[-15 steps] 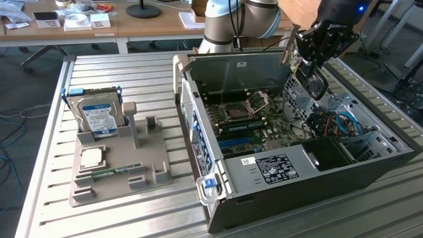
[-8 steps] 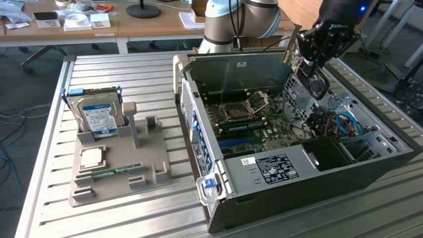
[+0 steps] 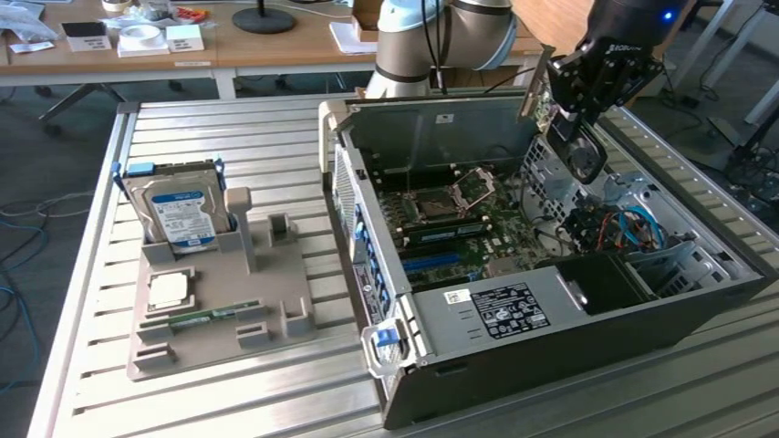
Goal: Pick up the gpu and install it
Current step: 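Insert the gpu into the slot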
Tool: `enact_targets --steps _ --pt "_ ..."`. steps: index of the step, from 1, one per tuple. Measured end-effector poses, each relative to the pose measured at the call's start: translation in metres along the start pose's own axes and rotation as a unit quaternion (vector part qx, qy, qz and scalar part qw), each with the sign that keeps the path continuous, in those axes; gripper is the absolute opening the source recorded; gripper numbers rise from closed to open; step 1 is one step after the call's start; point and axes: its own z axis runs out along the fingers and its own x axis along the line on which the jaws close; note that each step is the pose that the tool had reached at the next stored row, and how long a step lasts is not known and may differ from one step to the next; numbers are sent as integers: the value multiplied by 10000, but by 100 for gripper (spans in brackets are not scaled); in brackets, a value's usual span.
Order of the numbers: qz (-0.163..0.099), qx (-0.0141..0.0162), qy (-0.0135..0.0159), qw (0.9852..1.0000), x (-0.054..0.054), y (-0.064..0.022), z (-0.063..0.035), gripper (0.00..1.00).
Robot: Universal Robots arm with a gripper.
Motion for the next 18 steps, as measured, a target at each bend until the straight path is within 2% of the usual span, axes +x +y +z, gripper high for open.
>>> enact_targets --steps 7,11,15,18 --pt "-15 -1 0 10000 0 0 0 27" --pt "-228 -11 9 9997 1 0 1 27" --pt "-564 -28 21 9984 1 0 2 27" --pt "-841 -41 32 9964 1 0 3 27"
